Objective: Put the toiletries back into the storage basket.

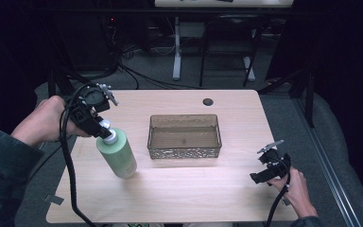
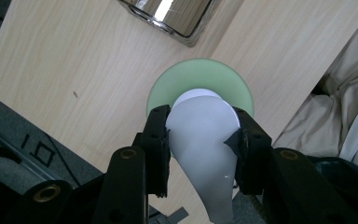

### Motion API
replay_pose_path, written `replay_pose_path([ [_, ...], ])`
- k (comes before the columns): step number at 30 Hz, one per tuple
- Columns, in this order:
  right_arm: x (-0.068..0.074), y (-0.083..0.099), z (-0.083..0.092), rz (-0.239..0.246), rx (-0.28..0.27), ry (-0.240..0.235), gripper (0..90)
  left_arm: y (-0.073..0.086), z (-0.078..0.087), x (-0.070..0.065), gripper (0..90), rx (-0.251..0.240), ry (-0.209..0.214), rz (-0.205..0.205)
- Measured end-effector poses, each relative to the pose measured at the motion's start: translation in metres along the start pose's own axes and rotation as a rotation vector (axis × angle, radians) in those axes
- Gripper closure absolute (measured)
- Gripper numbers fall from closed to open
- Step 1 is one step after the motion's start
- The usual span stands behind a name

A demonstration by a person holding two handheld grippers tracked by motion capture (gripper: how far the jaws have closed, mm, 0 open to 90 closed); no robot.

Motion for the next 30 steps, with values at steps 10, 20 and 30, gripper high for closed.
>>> replay_pose_path([
  [10,0.001,0.000,0.000,-0.004,-0.003,-0.003,0.0,-0.013,0.010,-0.001,62.7,-0.004,0.014,-0.047],
  [20,0.000,0.001,0.000,0.001,0.002,0.006,0.0,-0.032,0.019,-0.003,62.7,0.012,-0.004,-0.106],
  [30,0.000,0.001,0.000,0.001,0.000,0.007,0.0,-0.049,0.029,0.000,62.7,0.011,-0.009,-0.113],
])
Point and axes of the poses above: each handheld gripper's, and its own axes: z roughly backward along the jaws, y roughly out of its underside, x roughly to its left, the point moved 4 cm from there along -z, roughly forward along the jaws, and after that the axes turned 1 degree about y, right-handed, at the moved point
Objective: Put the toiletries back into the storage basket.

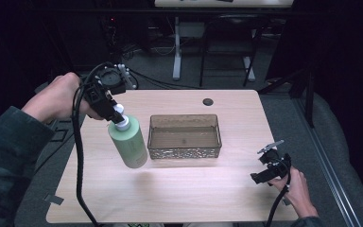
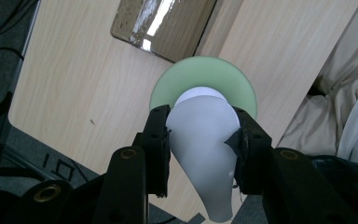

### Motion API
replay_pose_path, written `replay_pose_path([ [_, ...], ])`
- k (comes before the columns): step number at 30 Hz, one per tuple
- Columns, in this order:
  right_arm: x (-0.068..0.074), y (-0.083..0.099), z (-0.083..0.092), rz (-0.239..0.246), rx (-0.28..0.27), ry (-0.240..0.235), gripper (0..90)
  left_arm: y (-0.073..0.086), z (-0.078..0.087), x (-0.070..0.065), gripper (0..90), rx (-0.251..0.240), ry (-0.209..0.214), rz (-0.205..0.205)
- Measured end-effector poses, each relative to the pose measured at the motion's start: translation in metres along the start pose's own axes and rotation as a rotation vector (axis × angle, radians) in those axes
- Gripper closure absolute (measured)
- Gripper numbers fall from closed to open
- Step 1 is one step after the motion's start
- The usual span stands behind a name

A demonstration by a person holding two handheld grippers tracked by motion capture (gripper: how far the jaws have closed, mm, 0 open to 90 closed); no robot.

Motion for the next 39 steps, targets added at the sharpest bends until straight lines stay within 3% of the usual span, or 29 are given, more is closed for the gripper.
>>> replay_pose_path([
  [26,0.000,0.000,0.000,0.004,-0.002,0.000,0.0,-0.035,0.022,0.013,62.8,-0.004,-0.071,-0.064],
  [39,0.000,0.001,0.000,0.005,0.000,-0.001,0.0,-0.051,0.016,0.022,62.8,-0.009,-0.098,-0.108],
])
Point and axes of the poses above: each handheld gripper's, and its own axes: z roughly backward along the jaws, y roughly out of its underside, x roughly to its left, the point moved 4 cm from there along -z, roughly forward along the jaws, and after that the axes turned 1 degree about y, right-handed, at the moved point
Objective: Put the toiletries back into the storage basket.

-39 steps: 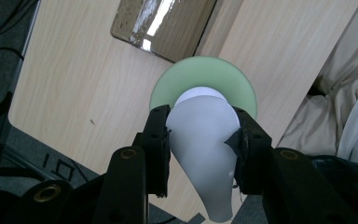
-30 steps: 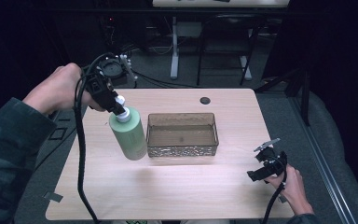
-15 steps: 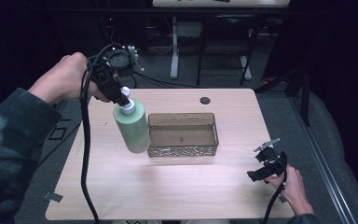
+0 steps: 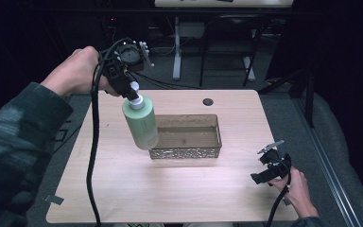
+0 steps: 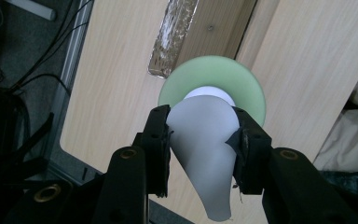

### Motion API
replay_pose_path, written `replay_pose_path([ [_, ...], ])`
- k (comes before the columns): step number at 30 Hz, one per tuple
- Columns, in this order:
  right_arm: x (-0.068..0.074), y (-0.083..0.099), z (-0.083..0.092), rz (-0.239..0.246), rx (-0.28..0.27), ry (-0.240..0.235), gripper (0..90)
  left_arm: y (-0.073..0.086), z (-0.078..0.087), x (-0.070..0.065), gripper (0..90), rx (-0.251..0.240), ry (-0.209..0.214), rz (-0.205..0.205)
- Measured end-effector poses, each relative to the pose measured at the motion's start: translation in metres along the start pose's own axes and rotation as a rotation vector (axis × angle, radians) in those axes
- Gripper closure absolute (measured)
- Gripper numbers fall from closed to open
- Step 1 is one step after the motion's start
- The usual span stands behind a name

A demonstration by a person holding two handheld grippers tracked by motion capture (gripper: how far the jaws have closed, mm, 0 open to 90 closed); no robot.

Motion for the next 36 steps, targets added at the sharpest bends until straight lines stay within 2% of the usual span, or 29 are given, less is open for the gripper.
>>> replay_pose_path([
  [11,0.000,0.000,0.000,0.002,0.001,-0.003,0.0,-0.014,-0.010,0.002,62.8,0.004,-0.006,-0.035],
  [15,0.000,0.000,0.000,0.004,0.002,-0.004,0.0,-0.018,-0.012,0.003,62.8,0.020,-0.006,-0.051],
  [36,0.001,0.000,-0.001,0.005,0.002,-0.006,0.0,-0.034,-0.025,0.010,62.9,0.018,-0.036,-0.063],
])
Point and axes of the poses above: each handheld gripper's, and its own axes: z roughly backward along the jaws, y roughly out of its underside, x roughly to its left, the point moved 4 cm from there along -z, roughly forward along the jaws, and after that the axes turned 1 degree about y, right-handed, at the moved point
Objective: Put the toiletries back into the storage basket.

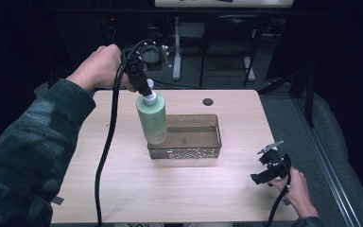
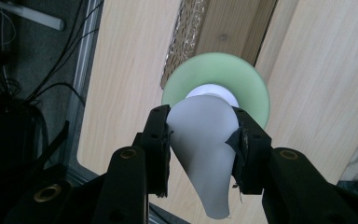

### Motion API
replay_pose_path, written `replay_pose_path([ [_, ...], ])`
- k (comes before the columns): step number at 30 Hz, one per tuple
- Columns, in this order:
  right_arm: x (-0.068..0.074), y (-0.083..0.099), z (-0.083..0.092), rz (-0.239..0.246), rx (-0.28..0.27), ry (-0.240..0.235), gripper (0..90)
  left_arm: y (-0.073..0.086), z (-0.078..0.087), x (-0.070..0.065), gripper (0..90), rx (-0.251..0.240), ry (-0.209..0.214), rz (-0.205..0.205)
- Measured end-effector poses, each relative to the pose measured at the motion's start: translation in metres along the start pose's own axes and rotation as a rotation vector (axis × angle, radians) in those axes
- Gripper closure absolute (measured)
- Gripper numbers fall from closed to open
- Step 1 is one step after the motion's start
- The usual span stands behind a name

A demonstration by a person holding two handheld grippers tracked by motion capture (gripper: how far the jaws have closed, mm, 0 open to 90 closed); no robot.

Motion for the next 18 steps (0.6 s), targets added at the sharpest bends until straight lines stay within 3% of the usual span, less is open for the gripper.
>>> replay_pose_path([
  [18,0.0000,0.0003,0.0002,-0.001,0.001,-0.001,0.0,-0.0095,-0.0084,0.0058,62.8,-0.014,-0.017,-0.012],
])
Point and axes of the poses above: each handheld gripper's, and its own axes: z roughly backward along the jaws, y roughly out of its underside, x roughly to its left, the point moved 4 cm from there along -z, roughly forward along the jaws, and after that the axes turned 1 degree about y, right-handed, at the moved point
